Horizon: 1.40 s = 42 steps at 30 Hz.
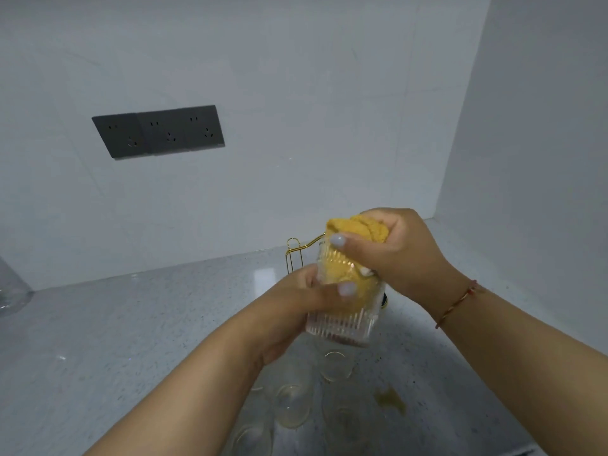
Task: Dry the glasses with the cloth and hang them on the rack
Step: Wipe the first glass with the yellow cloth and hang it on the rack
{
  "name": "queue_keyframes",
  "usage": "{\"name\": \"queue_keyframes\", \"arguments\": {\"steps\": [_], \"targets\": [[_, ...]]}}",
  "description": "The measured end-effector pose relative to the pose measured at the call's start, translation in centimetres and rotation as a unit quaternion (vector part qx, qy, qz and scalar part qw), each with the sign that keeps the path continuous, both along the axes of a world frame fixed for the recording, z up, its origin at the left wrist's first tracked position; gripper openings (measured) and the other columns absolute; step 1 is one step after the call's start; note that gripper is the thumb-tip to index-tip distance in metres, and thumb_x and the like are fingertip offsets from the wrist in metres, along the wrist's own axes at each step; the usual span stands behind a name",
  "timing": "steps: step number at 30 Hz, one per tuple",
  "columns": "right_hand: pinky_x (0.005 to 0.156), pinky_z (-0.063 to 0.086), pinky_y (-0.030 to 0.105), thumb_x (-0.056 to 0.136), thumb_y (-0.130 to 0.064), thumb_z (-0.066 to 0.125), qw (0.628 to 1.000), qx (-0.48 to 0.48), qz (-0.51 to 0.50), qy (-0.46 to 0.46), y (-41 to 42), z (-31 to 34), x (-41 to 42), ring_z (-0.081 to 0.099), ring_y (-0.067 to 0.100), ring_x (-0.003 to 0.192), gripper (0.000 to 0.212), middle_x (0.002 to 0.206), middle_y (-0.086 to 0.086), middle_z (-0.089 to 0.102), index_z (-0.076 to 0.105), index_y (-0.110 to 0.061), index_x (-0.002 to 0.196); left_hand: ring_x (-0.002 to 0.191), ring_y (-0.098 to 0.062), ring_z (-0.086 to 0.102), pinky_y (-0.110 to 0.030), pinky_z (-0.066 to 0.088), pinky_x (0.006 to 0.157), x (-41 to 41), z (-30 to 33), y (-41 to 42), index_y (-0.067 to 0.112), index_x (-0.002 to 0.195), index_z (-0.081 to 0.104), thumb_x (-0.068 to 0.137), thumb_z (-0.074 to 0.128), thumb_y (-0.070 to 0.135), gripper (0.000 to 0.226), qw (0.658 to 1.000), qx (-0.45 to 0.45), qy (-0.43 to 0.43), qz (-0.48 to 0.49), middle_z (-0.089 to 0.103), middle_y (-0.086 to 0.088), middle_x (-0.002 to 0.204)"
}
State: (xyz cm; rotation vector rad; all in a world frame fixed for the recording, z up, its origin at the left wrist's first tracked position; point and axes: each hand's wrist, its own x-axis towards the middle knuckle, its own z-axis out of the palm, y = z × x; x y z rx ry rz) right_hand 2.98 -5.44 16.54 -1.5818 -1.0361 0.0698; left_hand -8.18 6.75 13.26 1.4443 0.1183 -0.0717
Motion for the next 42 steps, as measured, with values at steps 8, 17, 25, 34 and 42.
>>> {"name": "queue_keyframes", "arguments": {"steps": [8,17,25,34,42], "targets": [[0.067,0.054,0.03,0.066,-0.07,0.061,0.983,0.098,-0.024,0.156,-0.5,-2.4,1.2,0.067,0.01,0.065,0.048,0.069,-0.004,0.07,0.069,-0.025,0.083,0.085,-0.023,0.068,-0.036,0.057,0.076,-0.3,-1.9,0.5,0.012,0.105,0.071,0.049,0.092,0.029,0.062,0.994,-0.108,-0.021,-0.018,0.068,-0.01,0.095],[0.049,0.043,0.005,0.088,-0.065,0.032,0.976,0.141,-0.105,0.126,-0.4,-5.9,-7.3,0.057,-0.009,0.058,0.04,0.073,-0.016,0.063,0.05,-0.033,0.102,0.095,-0.033,0.069,-0.039,0.057,0.076,1.0,-2.0,-0.2,0.002,0.117,0.065,0.069,0.08,0.027,0.057,0.958,-0.155,-0.169,0.172,0.069,-0.019,0.106],[0.083,0.053,0.045,0.095,-0.051,0.034,0.801,0.168,0.03,0.573,0.7,-5.9,-4.9,0.07,0.029,0.096,0.053,0.105,0.013,0.073,0.064,-0.012,0.115,0.087,-0.037,0.071,-0.036,0.058,0.064,1.4,-2.6,-1.1,-0.001,0.121,0.057,0.059,0.082,0.024,0.071,0.948,-0.021,-0.2,0.248,0.071,-0.019,0.101],[0.09,0.052,0.051,0.081,-0.045,0.05,0.827,0.142,0.01,0.544,-1.5,-6.6,-5.9,0.066,0.034,0.102,0.047,0.114,0.015,0.068,0.062,-0.016,0.115,0.104,-0.019,0.07,-0.043,0.057,0.09,2.0,-3.7,2.0,0.015,0.125,0.058,0.054,0.083,0.036,0.079,0.922,0.089,-0.148,0.346,0.073,-0.004,0.112],[0.053,0.044,0.018,0.073,-0.077,0.045,0.995,-0.029,0.063,0.07,-3.1,-3.8,-0.6,0.057,0.016,0.062,0.041,0.07,-0.015,0.059,0.055,-0.051,0.103,0.092,-0.015,0.071,-0.03,0.054,0.082,1.8,-2.4,2.0,0.022,0.104,0.068,0.052,0.079,0.024,0.054,0.991,0.119,-0.033,0.054,0.075,0.003,0.096]]}}
